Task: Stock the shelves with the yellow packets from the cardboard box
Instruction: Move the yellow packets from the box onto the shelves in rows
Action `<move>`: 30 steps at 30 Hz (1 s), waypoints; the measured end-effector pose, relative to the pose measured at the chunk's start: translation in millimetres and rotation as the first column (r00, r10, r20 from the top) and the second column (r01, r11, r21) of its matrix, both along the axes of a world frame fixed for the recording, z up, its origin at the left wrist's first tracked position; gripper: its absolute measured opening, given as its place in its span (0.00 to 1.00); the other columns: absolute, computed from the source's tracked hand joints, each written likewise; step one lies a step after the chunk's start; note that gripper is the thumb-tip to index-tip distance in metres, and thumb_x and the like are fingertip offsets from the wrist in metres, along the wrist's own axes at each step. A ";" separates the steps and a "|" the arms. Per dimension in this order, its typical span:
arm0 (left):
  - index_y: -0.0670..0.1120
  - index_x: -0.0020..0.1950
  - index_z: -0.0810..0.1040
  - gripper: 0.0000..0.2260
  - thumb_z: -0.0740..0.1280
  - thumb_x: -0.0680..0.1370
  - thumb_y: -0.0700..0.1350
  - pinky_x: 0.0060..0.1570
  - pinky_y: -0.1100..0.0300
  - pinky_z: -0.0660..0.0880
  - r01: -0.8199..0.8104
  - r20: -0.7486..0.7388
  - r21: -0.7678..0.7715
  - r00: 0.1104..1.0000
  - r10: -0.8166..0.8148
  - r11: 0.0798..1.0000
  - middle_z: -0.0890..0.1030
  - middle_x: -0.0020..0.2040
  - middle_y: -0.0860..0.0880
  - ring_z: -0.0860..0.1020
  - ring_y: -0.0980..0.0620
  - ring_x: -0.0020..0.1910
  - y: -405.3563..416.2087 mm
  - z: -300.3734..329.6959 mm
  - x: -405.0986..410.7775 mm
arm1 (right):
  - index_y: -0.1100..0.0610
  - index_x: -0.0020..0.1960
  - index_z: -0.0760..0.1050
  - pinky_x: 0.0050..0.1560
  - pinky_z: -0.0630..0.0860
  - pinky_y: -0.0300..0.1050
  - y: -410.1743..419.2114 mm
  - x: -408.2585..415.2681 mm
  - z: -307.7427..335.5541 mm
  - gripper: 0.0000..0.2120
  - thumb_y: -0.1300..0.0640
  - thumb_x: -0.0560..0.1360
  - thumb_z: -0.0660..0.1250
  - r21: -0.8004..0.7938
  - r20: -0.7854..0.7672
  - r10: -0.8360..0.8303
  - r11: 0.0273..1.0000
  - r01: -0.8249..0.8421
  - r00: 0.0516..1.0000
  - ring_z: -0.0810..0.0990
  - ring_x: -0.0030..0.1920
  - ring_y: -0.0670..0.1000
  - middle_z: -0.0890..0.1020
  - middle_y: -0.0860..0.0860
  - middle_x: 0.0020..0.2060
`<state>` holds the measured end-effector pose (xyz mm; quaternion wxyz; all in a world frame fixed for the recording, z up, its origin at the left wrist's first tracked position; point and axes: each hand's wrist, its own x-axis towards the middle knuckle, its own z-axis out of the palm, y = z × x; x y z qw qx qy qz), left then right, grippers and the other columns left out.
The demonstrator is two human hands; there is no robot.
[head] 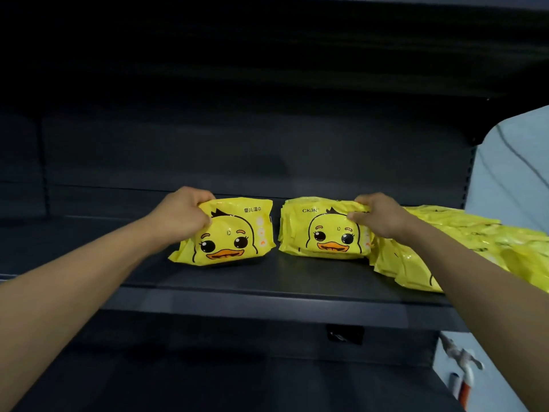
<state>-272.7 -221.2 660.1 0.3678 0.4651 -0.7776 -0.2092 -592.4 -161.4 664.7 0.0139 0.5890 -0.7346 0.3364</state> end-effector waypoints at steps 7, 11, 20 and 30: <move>0.46 0.43 0.79 0.12 0.62 0.74 0.31 0.39 0.56 0.76 0.026 -0.007 0.029 1.000 -0.026 0.999 0.81 0.37 0.47 0.79 0.49 0.38 -0.1 -2.3 -25.6 | 0.59 0.70 0.67 0.67 0.65 0.49 -22.0 -5.1 -14.4 0.24 0.51 0.78 0.64 0.081 -0.204 -0.036 0.995 0.054 0.978 0.68 0.69 0.57 0.70 0.56 0.69; 0.46 0.43 0.78 0.12 0.62 0.74 0.30 0.40 0.56 0.75 0.040 -0.009 0.038 0.999 -0.039 0.998 0.81 0.38 0.46 0.79 0.49 0.38 3.9 -1.6 -37.8 | 0.56 0.67 0.69 0.65 0.64 0.53 -22.8 -8.9 -22.9 0.21 0.47 0.78 0.60 0.063 -0.409 -0.116 0.986 0.155 0.905 0.71 0.65 0.56 0.75 0.55 0.63; 0.48 0.45 0.78 0.12 0.63 0.74 0.31 0.45 0.53 0.79 0.168 0.014 0.049 0.986 -0.169 0.985 0.82 0.44 0.45 0.81 0.48 0.45 10.0 3.4 -107.1 | 0.59 0.61 0.70 0.55 0.73 0.49 7.3 -28.6 -3.9 0.13 0.56 0.78 0.62 -0.145 -0.150 -0.079 0.988 0.057 0.986 0.76 0.57 0.56 0.78 0.56 0.56; 0.47 0.61 0.77 0.17 0.65 0.74 0.34 0.52 0.58 0.76 0.158 0.198 -0.049 0.969 -0.145 0.986 0.79 0.57 0.49 0.78 0.50 0.55 -7.8 -10.1 -181.1 | 0.58 0.66 0.67 0.52 0.69 0.42 48.1 -52.2 -11.9 0.21 0.52 0.76 0.66 -0.051 -0.129 -0.070 0.997 0.064 0.989 0.75 0.59 0.53 0.77 0.55 0.60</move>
